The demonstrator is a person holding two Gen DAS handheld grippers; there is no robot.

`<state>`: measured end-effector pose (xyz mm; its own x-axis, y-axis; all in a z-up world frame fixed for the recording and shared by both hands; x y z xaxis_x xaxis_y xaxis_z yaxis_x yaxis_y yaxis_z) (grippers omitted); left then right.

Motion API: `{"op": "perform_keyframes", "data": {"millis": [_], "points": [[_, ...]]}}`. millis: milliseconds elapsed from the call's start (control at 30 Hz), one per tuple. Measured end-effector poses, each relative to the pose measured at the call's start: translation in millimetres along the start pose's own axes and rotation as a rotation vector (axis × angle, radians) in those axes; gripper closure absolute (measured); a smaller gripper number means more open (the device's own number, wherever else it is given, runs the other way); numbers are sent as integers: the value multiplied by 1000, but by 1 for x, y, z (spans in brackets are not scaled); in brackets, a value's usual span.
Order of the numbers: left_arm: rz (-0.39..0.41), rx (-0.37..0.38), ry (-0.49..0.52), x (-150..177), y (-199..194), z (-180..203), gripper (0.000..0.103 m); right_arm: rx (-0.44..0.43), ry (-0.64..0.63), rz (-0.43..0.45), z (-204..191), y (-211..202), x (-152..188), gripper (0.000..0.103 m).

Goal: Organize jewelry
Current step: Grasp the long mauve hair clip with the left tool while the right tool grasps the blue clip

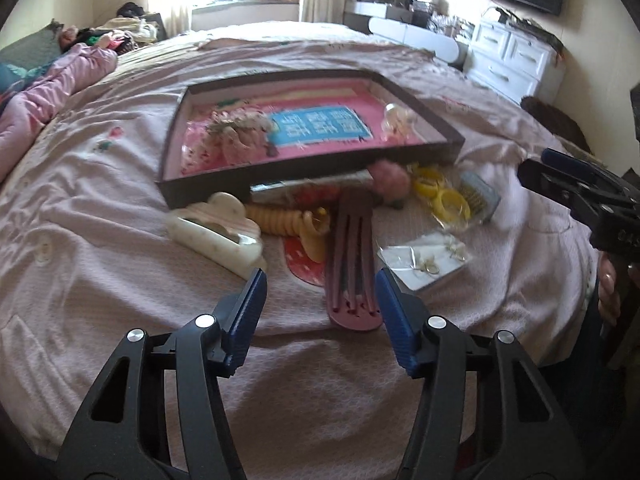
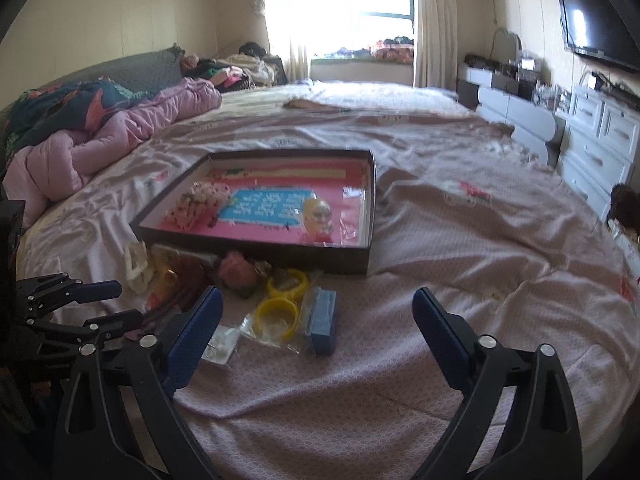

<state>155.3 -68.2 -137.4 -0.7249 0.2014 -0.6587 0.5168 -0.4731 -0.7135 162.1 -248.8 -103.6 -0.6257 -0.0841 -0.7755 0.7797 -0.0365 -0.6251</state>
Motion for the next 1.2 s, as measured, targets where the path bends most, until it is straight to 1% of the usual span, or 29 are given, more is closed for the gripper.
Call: {"op": "perform_keyframes", "data": {"millis": [133,200,233,300,333,500,533,667,767,800,833,933,1067,1200], "points": [[-38,-8,13,4,12,4,59,7,5,-65,1,18,9,25],[-56,-6,9,6,18,4,62,4,9,-99,1,28,13,36],[-62,-7,9,6,20,5,63,-3,14,-112,0,32,14,38],[-65,-13,12,4,23,6,63,-7,15,-136,-1,40,16,47],[-66,-11,11,4,24,6,63,-3,14,-146,-2,43,17,49],[-68,-11,1,0,31,7,64,13,3,-184,-2,56,21,66],[-68,-11,1,-1,33,8,64,11,6,-191,-3,57,22,67],[-68,-17,0,-5,39,9,64,-14,11,-204,-4,59,23,77],[-71,-22,5,-8,43,10,71,-16,13,-202,-3,58,21,78],[-71,-19,9,-8,44,12,78,-13,16,-200,-1,58,21,79],[-72,-16,14,-9,45,13,80,-5,19,-196,1,57,20,79],[-75,-18,30,-9,45,14,81,15,43,-181,11,55,17,79],[-70,12,12,-9,41,14,81,33,81,-150,25,49,12,79],[-49,41,14,-10,30,19,82,40,88,-106,31,41,5,79]]}}
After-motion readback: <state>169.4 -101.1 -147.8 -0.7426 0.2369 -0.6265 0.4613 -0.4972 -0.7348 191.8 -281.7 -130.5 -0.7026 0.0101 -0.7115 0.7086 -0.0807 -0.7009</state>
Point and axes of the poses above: each gripper's, at about its wrist camera, not at the fingertips, and y roughly the way its jaws point, z to its right, x to its underside, the point moved 7 cm from there along y, roughly the way its jaws point, and after that the axes turned 13 degrees about x, right-handed, at the moved point
